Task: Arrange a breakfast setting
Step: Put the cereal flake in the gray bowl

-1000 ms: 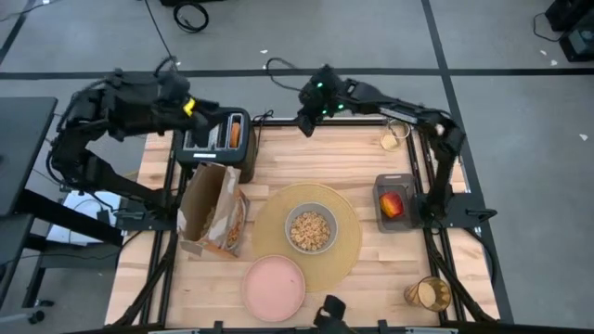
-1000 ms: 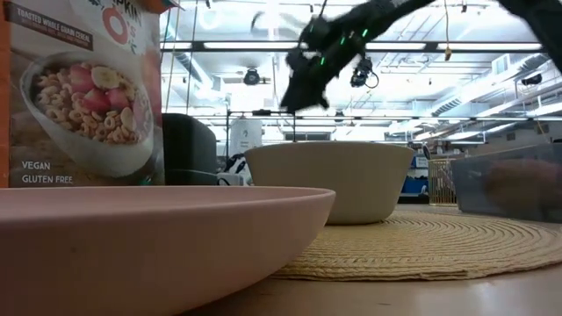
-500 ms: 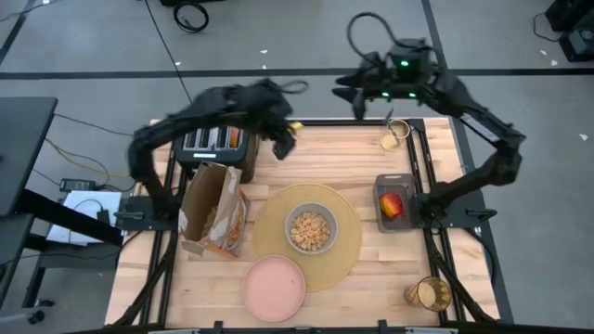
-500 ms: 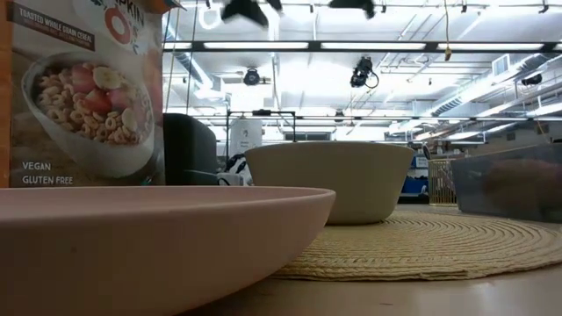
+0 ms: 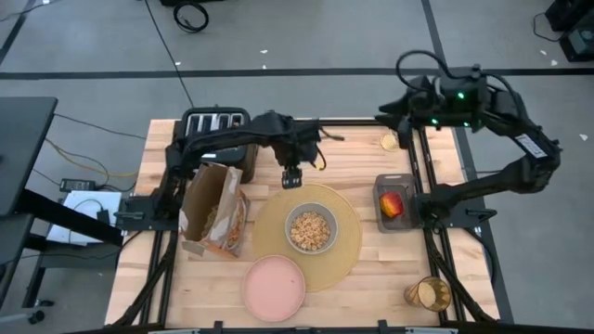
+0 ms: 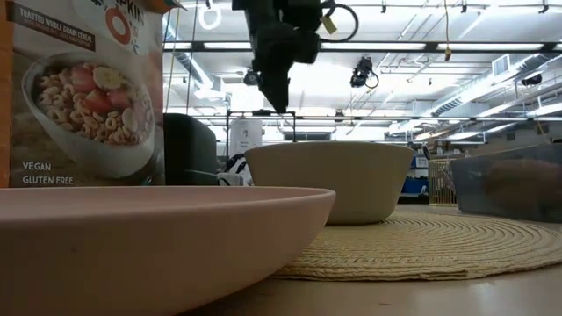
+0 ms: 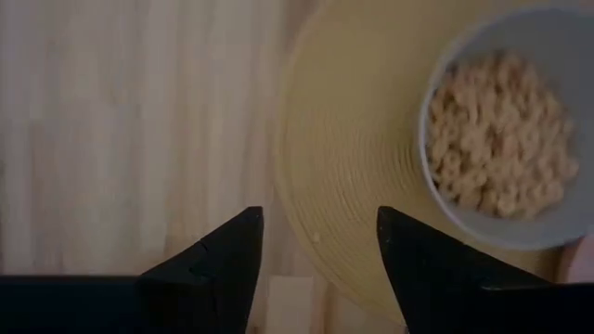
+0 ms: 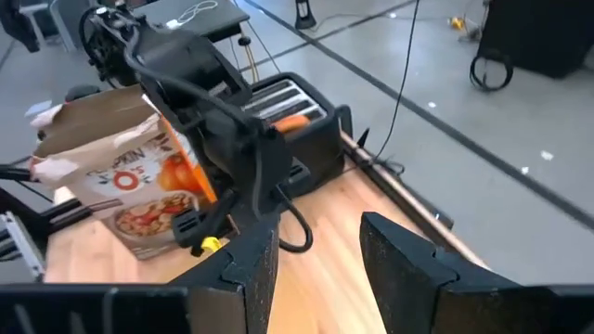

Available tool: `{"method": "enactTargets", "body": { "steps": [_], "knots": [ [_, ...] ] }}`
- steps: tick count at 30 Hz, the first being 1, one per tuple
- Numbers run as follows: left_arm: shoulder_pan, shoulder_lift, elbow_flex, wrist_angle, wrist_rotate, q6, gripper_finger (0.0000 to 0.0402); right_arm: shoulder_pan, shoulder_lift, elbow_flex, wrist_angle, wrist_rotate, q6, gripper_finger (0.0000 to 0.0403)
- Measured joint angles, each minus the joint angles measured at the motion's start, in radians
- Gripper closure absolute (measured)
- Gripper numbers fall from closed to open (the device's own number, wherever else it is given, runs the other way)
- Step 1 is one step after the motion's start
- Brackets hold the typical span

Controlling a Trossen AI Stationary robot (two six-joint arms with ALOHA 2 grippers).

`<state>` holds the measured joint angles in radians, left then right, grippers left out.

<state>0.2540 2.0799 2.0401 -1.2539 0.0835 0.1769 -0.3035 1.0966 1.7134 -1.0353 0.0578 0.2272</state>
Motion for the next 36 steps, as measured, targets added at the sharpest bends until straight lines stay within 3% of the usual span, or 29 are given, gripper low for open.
{"method": "enactTargets", "body": {
  "steps": [6, 11, 17, 29, 36],
  "knots": [
    [0.013, -0.099, -0.287, 0.171, 0.054, 0.144, 0.0206, 0.138, -0.037, 0.0, -0.031, 0.147, 0.094, 0.0242],
    [0.009, -0.148, -0.523, 0.374, 0.061, 0.223, 0.0213, 0.185, -0.03, 0.0, -0.031, 0.251, 0.118, 0.0242],
    [0.008, -0.15, -0.702, 0.523, 0.07, 0.225, 0.0214, 0.186, -0.002, 0.0, -0.031, 0.27, 0.137, 0.0242],
    [-0.03, -0.15, -0.84, 0.708, 0.044, 0.198, 0.0216, 0.185, 0.037, -0.001, -0.03, 0.285, 0.129, 0.0242],
    [-0.024, -0.153, -0.868, 0.707, 0.051, 0.166, 0.0254, 0.178, 0.046, -0.001, -0.024, 0.289, 0.129, 0.0242]
  ]
}}
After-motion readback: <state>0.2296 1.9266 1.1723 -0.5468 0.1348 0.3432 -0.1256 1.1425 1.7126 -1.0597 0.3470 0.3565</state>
